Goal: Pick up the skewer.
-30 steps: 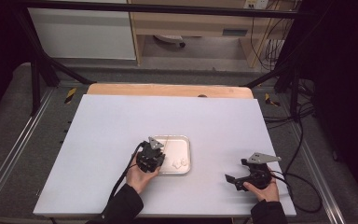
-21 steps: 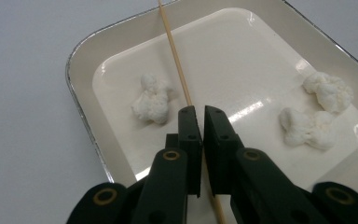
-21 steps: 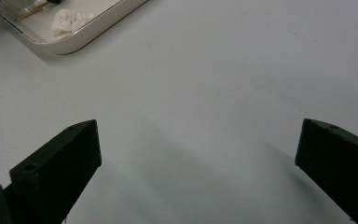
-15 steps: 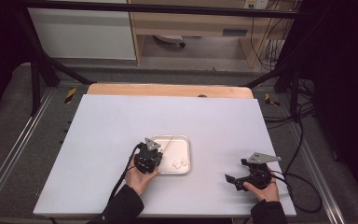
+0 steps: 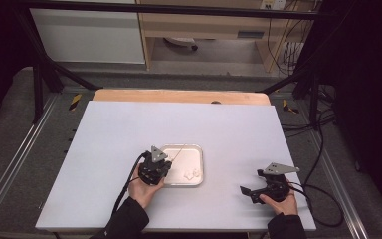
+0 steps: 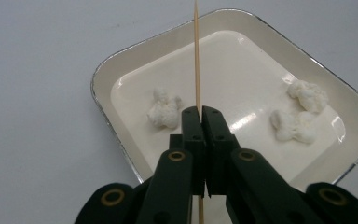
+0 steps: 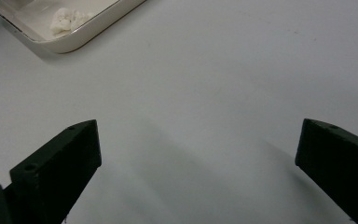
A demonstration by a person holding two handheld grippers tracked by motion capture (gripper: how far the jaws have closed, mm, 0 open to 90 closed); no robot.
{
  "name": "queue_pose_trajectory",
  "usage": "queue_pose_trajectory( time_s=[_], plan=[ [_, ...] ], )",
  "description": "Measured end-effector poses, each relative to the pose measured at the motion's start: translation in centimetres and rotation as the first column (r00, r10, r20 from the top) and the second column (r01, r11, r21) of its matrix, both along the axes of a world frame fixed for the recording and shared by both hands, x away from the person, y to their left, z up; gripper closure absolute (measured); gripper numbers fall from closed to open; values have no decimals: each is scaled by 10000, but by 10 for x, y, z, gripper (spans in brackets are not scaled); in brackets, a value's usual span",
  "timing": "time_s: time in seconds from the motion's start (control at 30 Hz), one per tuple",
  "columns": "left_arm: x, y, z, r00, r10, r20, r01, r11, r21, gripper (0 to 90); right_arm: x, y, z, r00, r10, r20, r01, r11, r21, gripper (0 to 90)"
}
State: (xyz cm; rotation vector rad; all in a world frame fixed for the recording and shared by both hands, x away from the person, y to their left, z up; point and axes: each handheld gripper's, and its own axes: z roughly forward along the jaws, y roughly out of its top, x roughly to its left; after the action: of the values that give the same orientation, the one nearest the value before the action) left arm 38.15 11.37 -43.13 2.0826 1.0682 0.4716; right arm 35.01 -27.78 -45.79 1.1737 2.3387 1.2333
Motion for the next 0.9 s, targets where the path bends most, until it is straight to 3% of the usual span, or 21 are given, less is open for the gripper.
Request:
queue_pose_trajectory(
  time_s=[0.2, 0.5, 0.63, 0.77, 0.9],
  plan=[
    [-5, 11, 8, 9982, -566, 176, 564, 9984, 86, 889, 0, 0, 0, 10000, -15, -35, 15, 10000, -11, 7],
    [-13, 30, 16, 9909, -1268, 445, 1278, 9916, -195, 889, 0, 0, 0, 10000, -23, -45, 23, 10000, -64, 7],
    [-15, 38, 19, 9845, -1708, 407, 1721, 9846, -312, 889, 0, 1, 0, 10000, 0, 12, 0, 9999, -102, 7],
    [-16, 41, 21, 9760, -2159, 289, 2165, 9761, -173, 889, 0, 4, 3, 9998, 26, 188, -22, 9999, -169, 6],
    [-15, 41, 22, 9679, -2512, 120, 2514, 9678, -168, 889, 1, 10, 8, 9990, 43, 449, -18, 9985, -540, 6]
  ],
)
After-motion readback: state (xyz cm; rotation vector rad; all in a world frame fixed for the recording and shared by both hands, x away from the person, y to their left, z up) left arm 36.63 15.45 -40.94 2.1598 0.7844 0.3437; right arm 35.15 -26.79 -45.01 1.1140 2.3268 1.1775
